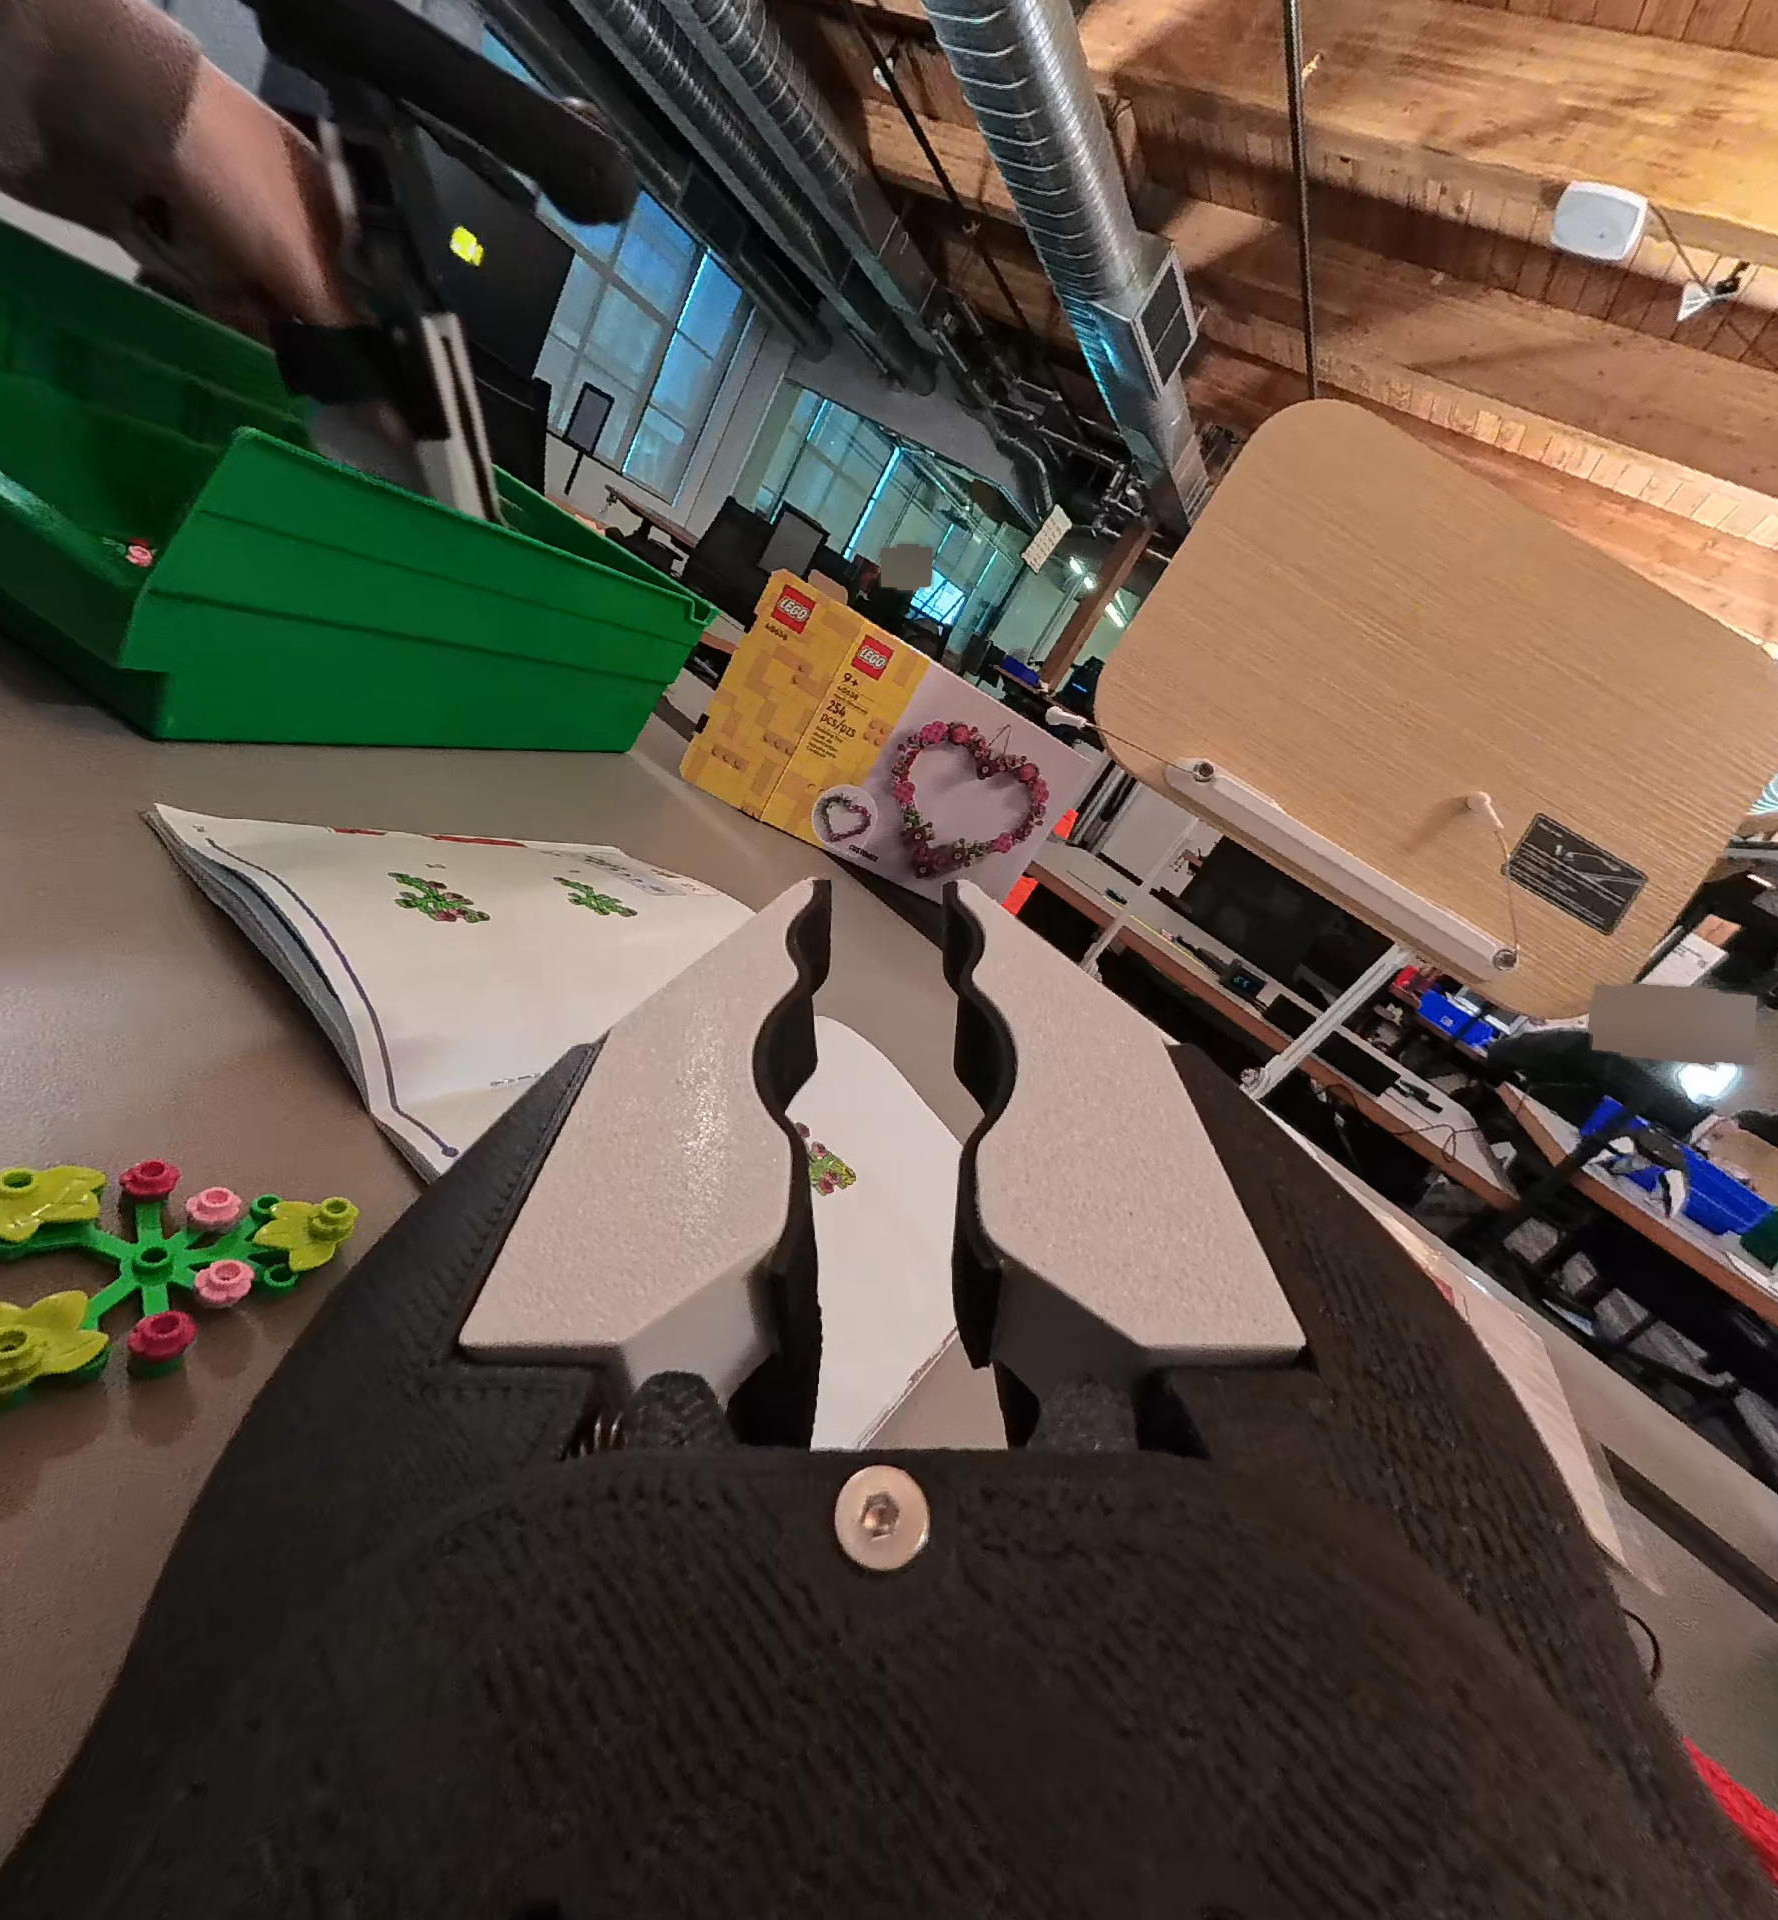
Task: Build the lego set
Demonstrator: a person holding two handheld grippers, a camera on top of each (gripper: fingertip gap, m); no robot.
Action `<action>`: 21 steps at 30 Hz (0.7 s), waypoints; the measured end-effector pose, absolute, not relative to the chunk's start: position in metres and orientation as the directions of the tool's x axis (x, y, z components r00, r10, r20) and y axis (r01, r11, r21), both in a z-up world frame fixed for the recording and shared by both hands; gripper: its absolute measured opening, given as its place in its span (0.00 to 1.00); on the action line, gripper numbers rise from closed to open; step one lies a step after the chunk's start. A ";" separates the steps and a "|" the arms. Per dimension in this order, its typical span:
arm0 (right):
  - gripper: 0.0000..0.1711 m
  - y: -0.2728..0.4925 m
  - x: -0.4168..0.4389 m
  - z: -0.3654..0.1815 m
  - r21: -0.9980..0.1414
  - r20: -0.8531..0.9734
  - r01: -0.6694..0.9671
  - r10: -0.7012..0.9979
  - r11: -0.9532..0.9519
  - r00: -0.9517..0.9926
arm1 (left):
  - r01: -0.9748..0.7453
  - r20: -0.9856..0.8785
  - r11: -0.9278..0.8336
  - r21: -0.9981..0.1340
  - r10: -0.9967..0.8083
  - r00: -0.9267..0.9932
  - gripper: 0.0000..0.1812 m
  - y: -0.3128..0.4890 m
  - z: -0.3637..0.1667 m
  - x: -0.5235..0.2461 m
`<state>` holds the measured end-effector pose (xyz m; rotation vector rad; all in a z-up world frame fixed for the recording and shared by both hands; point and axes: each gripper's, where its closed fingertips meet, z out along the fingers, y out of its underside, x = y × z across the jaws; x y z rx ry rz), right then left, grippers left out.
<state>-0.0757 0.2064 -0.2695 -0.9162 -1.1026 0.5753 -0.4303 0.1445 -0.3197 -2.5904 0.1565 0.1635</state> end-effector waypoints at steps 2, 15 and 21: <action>0.11 0.206 -0.076 -0.270 -0.849 0.505 0.046 0.781 0.527 0.368 | -0.141 -0.148 -0.835 -0.533 -0.072 0.986 0.18 0.165 -0.322 -0.433; 0.11 0.205 -0.078 -0.272 -0.849 0.508 0.048 0.785 0.527 0.354 | 0.040 0.002 -0.934 -0.356 0.042 0.999 0.19 0.198 -0.372 -0.447; 0.10 0.205 -0.078 -0.271 -0.850 0.505 0.045 0.788 0.525 0.352 | 0.090 0.018 -0.953 -0.290 0.088 0.996 0.23 0.196 -0.380 -0.449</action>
